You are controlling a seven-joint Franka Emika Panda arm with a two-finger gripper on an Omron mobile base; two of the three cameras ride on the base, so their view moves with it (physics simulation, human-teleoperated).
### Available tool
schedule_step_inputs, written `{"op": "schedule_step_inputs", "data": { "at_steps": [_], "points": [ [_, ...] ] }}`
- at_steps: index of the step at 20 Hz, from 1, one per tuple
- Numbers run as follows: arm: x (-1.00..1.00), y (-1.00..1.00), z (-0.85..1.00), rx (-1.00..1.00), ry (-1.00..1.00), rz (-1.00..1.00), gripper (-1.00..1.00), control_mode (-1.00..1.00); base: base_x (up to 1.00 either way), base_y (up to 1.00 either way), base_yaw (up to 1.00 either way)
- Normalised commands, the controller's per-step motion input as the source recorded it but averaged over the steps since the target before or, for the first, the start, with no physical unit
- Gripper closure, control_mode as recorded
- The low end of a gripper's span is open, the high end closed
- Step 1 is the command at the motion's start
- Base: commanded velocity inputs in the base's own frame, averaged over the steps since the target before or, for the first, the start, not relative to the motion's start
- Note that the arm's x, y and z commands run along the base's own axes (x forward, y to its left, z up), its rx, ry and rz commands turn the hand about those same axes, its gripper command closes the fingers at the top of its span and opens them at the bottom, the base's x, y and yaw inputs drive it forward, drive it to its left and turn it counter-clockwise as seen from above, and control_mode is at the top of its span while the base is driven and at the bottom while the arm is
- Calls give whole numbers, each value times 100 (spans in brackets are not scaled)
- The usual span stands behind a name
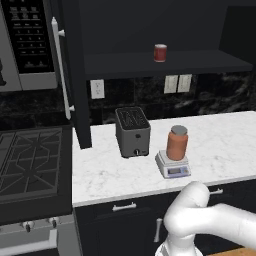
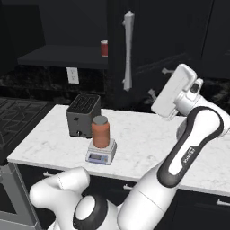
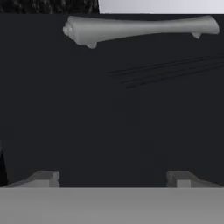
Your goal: Pick the honey bottle and place it on the digital scale for weighing, and close the cabinet.
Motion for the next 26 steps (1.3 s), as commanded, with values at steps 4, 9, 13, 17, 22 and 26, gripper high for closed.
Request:
{"op": "schedule_step_inputs", "data": {
  "at_steps": [4, 9, 13, 17, 22, 26],
  "points": [
    [89, 100, 0, -28, 7, -9, -100, -100, 0, 0, 0],
    [79, 75, 14, -20, 3, -5, -100, -100, 0, 0, 0],
    [100, 95, -7, -14, 0, -14, -100, -100, 0, 0, 0],
    [100, 89, -15, -6, 0, -13, -100, -100, 0, 0, 0],
    [100, 68, -8, -7, 0, -8, -100, -100, 0, 0, 0],
    [100, 55, -9, -7, 0, -4, -100, -100, 0, 0, 0]
  ]
}}
